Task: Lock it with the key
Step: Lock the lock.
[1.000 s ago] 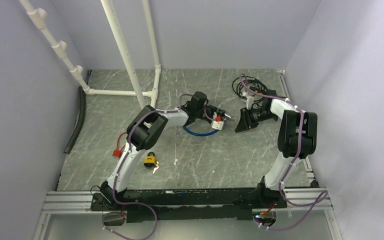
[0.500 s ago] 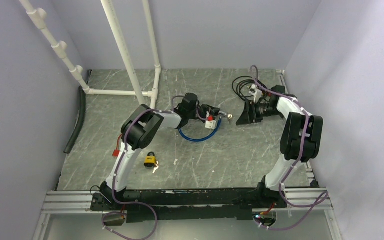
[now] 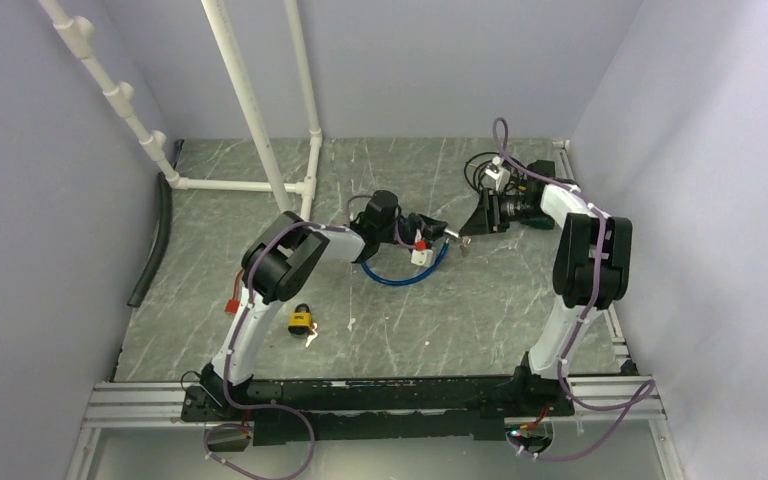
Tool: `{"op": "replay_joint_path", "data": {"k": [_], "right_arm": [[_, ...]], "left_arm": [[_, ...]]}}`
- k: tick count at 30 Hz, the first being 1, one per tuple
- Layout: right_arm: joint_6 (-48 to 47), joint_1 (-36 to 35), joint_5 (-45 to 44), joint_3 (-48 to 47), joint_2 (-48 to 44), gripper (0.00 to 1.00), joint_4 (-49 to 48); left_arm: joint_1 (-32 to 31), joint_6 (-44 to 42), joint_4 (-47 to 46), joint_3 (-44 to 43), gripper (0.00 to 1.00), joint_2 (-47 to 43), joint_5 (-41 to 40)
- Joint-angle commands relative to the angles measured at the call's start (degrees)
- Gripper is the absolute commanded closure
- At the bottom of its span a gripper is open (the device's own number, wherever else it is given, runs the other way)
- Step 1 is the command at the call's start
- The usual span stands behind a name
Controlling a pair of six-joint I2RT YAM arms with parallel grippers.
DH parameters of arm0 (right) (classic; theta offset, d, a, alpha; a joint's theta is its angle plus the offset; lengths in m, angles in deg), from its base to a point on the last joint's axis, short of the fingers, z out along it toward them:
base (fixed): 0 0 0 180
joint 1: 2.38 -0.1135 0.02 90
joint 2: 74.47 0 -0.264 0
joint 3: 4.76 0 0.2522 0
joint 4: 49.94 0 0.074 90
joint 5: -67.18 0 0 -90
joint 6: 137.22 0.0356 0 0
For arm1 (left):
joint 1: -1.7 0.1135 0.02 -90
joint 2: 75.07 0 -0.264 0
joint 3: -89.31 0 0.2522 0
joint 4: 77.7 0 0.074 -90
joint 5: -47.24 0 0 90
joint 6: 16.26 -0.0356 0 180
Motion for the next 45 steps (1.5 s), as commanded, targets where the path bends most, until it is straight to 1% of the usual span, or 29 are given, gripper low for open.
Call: {"op": "replay_joint_path", "data": {"k": [1,7,8,12,13,15,17,19,24,26,28,31,34,37,40,42,43,45], "right_arm": [[-1.7,-0.1,2.7,-1.5,1.4,0.52,1.6],[-5.7,-0.2,2.8,-0.8,2.4,0.56,5.1],[-6.4,-0.2,2.8,-0.8,2.5,0.59,5.6],[-7.4,-0.2,3.0,-0.4,1.9,0.81,5.5],[-7.5,-0.2,3.0,-0.4,1.7,0.85,5.5],[-8.9,-0.3,2.5,-0.8,1.4,0.89,6.4],[-9.6,-0.5,1.0,-0.6,0.5,0.99,6.4],[-9.2,-0.7,-1.5,0.3,-1.1,1.0,4.1],[-10.8,-2.9,-8.0,5.3,-7.4,1.0,-1.6],[-12.0,-3.6,-10.5,7.0,-9.3,1.0,-2.4],[-13.2,-3.5,-11.5,7.4,-9.5,1.0,-1.1],[-14.9,-1.5,-10.4,6.5,-8.0,1.0,4.0],[-16.2,1.8,-6.5,4.2,-4.7,1.0,10.4],[-16.2,2.6,-4.4,3.3,-2.3,1.0,15.1],[-14.8,2.6,-2.7,4.6,-0.9,1.0,16.5],[-14.7,2.7,-3.3,4.9,-0.3,1.0,17.2],[-14.3,2.8,-4.7,5.3,-0.9,1.0,16.1],[-11.6,3.3,-9.5,7.5,-4.0,1.0,10.2]], "left_arm": [[-0.3,-0.8,-4.3,0.1,1.0,-4.6,1.6],[-0.3,0.1,-4.5,0.0,1.0,-4.4,1.0],[-0.3,0.1,-4.6,0.1,1.0,-4.4,1.0],[-0.3,0.0,-3.9,0.1,1.0,-4.5,1.1],[-0.3,0.4,-3.4,-0.1,1.0,-4.4,1.1],[-0.3,1.4,-2.2,-0.8,1.0,-4.4,0.7],[-0.1,3.1,-1.3,-1.4,1.0,-4.4,0.4],[0.0,5.2,0.7,-2.8,1.0,-4.5,0.9],[0.9,11.2,11.5,-7.8,1.0,-4.5,4.9],[1.4,12.3,14.5,-9.0,1.0,-4.2,5.7],[1.9,12.6,16.3,-9.5,1.0,-3.8,5.9],[2.4,11.5,15.2,-7.9,1.0,-3.6,4.3],[2.6,10.5,10.8,-4.8,1.0,-3.9,2.0],[2.7,10.0,8.4,-3.5,1.0,-3.8,-0.9],[2.5,9.6,5.5,-3.0,1.0,-2.9,-4.4],[2.5,9.0,4.3,-2.8,1.0,-2.2,-6.1],[2.5,8.9,3.8,-2.7,1.0,-2.1,-6.6],[2.8,8.9,5.2,-2.8,1.0,-2.5,-5.2]]}}
